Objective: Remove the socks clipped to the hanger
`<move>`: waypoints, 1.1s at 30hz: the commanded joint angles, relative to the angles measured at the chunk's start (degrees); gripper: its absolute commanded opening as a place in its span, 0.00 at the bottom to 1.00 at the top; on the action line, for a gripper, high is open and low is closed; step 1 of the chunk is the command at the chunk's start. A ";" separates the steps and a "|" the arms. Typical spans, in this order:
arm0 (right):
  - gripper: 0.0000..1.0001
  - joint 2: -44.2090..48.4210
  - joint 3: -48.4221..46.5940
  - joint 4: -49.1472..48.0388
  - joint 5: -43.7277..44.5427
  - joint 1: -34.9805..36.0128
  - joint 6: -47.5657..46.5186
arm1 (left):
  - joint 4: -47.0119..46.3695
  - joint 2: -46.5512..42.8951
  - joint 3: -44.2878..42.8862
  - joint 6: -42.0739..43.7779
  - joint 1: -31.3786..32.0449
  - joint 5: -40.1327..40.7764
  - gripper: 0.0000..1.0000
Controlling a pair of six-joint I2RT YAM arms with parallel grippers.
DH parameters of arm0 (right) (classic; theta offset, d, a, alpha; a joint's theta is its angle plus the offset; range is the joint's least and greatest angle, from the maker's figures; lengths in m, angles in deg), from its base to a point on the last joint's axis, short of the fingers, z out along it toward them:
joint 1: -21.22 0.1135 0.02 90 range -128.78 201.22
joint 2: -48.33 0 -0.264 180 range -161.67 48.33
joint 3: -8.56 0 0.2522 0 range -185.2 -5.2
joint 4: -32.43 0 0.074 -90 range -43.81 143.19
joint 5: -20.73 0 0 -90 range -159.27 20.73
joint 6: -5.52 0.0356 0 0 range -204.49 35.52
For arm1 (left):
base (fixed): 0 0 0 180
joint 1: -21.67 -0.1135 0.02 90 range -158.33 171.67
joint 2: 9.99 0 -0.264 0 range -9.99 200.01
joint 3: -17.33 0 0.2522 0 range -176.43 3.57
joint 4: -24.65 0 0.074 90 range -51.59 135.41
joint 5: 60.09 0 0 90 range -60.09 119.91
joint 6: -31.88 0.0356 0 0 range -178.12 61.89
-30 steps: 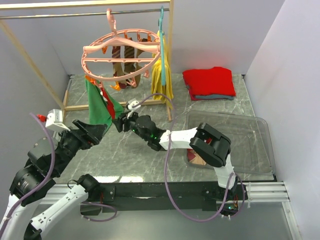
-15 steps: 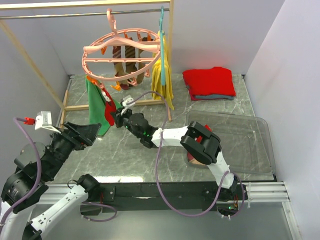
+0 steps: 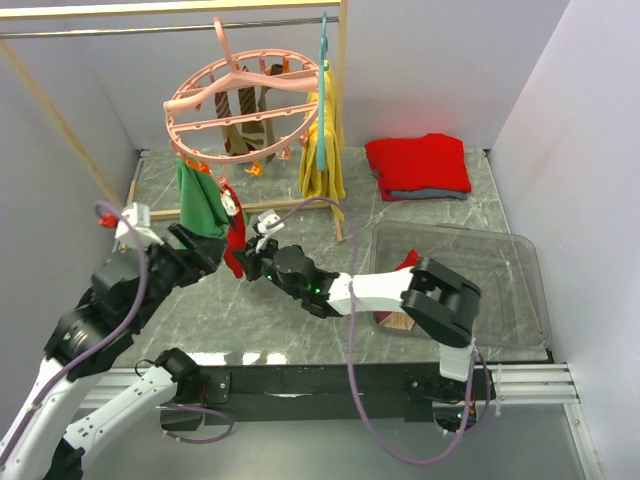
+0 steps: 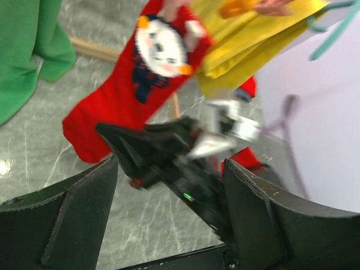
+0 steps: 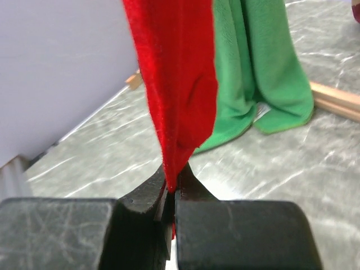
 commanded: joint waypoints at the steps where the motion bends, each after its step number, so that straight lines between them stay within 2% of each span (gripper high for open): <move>1: 0.00 8.15 4.45 4.60 1.88 0.97 3.39 | -5.17 2.68 1.57 -0.86 0.16 -0.49 0.80; 6: 0.00 13.15 7.01 10.05 0.58 0.97 5.59 | -8.77 8.81 0.08 1.16 0.07 0.30 0.79; 11: 0.00 16.41 5.25 22.00 0.57 1.14 7.25 | -9.48 15.24 -6.24 4.76 0.16 3.37 0.80; 17: 0.00 19.49 7.98 23.59 -0.13 1.23 7.96 | -12.47 19.29 -8.97 5.29 0.15 6.18 0.81; 24: 0.00 17.22 4.64 28.95 3.11 1.85 10.33 | -14.58 25.88 -11.69 6.26 0.07 13.22 0.77; 33: 0.00 17.21 2.88 32.65 7.68 3.42 9.19 | -18.53 33.09 -16.53 7.93 0.16 16.47 0.77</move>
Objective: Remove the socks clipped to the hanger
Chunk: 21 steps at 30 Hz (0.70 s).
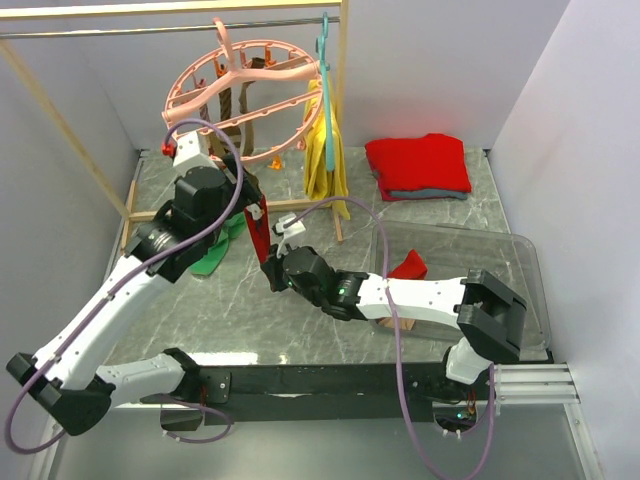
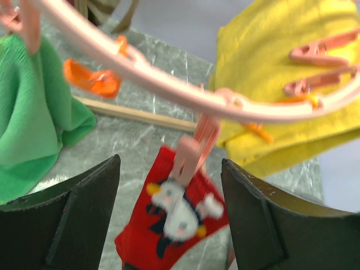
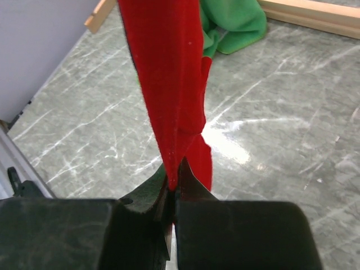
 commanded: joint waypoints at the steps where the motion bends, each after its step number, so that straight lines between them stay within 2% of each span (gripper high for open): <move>1: 0.00 0.29 -2.65 4.32 3.25 1.44 -0.29 | -5.40 2.03 -4.27 2.20 0.07 4.30 0.77; 9: 0.00 2.31 -2.13 4.59 6.59 2.58 -1.18 | -9.52 7.66 -5.86 6.24 0.07 5.27 0.73; 10: 0.00 2.49 -1.95 4.42 6.77 2.67 -1.26 | -9.88 7.92 -5.86 6.77 0.07 5.45 0.65; 12: 0.00 3.10 -1.51 4.50 7.21 2.85 -1.35 | -10.67 8.19 -5.68 8.43 0.16 5.54 0.57; 16: 0.00 4.33 -0.90 5.12 8.44 3.11 -2.23 | -10.94 8.10 -5.59 10.46 0.24 5.80 0.29; 18: 0.00 4.86 -0.89 5.73 9.40 3.20 -2.58 | -10.59 7.75 -5.68 10.90 0.16 5.54 0.23; 19: 0.00 5.12 -0.89 6.34 9.75 3.20 -2.76 | -10.24 7.57 -5.85 10.91 0.16 5.19 0.16; 21: 0.00 5.91 -0.46 6.70 10.55 3.20 -3.02 | -9.80 7.31 -5.77 10.64 0.16 3.96 0.09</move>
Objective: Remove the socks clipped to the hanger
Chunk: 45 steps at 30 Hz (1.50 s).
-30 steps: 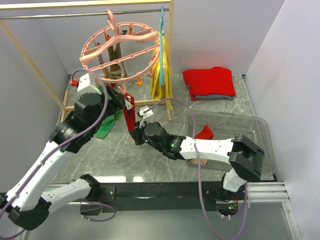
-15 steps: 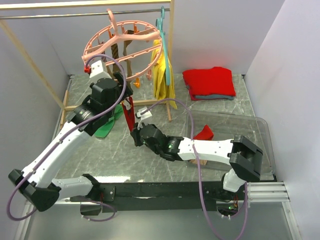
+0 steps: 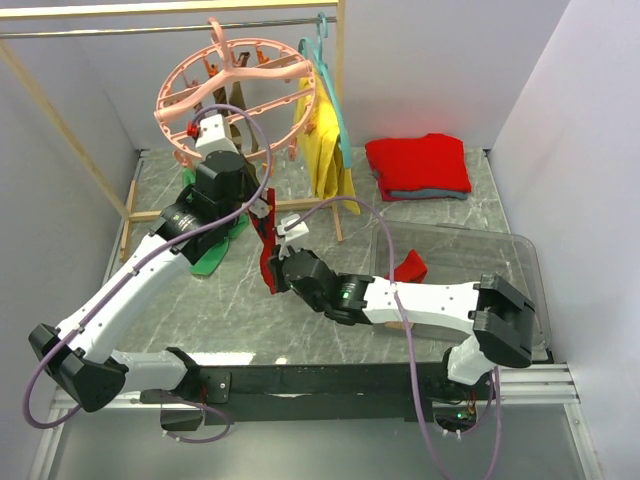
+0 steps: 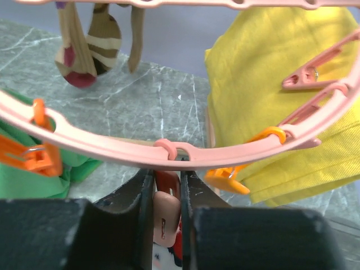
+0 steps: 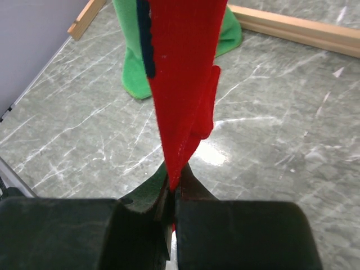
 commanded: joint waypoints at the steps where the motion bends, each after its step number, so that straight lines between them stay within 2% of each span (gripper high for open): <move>1: 0.00 3.25 0.97 1.67 3.10 0.60 -1.23 | -1.82 -1.70 -1.48 1.22 -0.06 -0.55 0.03; 8: 0.00 5.26 3.25 4.49 1.79 -1.51 -0.44 | -1.73 -2.75 -0.69 1.40 -0.06 -4.68 0.01; 11: 0.00 8.42 6.93 4.23 -2.70 -4.58 1.75 | -1.38 -2.84 -0.69 1.49 -0.06 -4.25 0.01; 13: 0.00 11.15 10.35 4.14 -2.01 -5.64 2.20 | -1.03 -2.84 -0.78 1.40 -0.06 -4.42 0.01; 19: 0.00 23.10 16.59 12.30 6.08 -9.50 4.30 | -3.22 -4.42 1.15 0.87 0.02 -8.02 0.04; 24: 0.00 39.17 23.54 16.69 6.09 -17.32 6.58 | -3.75 -5.21 2.03 0.87 0.02 -9.34 0.07; 29: 0.00 51.41 27.15 26.01 4.77 -26.46 8.52 | -4.01 -5.21 2.56 0.70 0.02 -10.05 0.16; 33: 0.00 53.35 28.47 29.45 1.26 -31.82 11.16 | -5.33 -5.83 3.96 0.26 0.02 -11.27 0.25; 37: 0.00 49.59 30.67 29.28 -2.52 -36.21 13.36 | -5.77 -6.27 4.23 0.43 0.02 -11.98 0.32; 41: 0.01 47.64 32.69 26.82 -8.93 -39.12 14.59 | -4.81 -6.44 3.62 1.05 -0.06 -11.89 0.37; 45: 0.05 46.76 32.96 25.93 -9.65 -39.39 15.21 | -4.19 -7.06 3.53 1.31 0.02 -11.80 0.46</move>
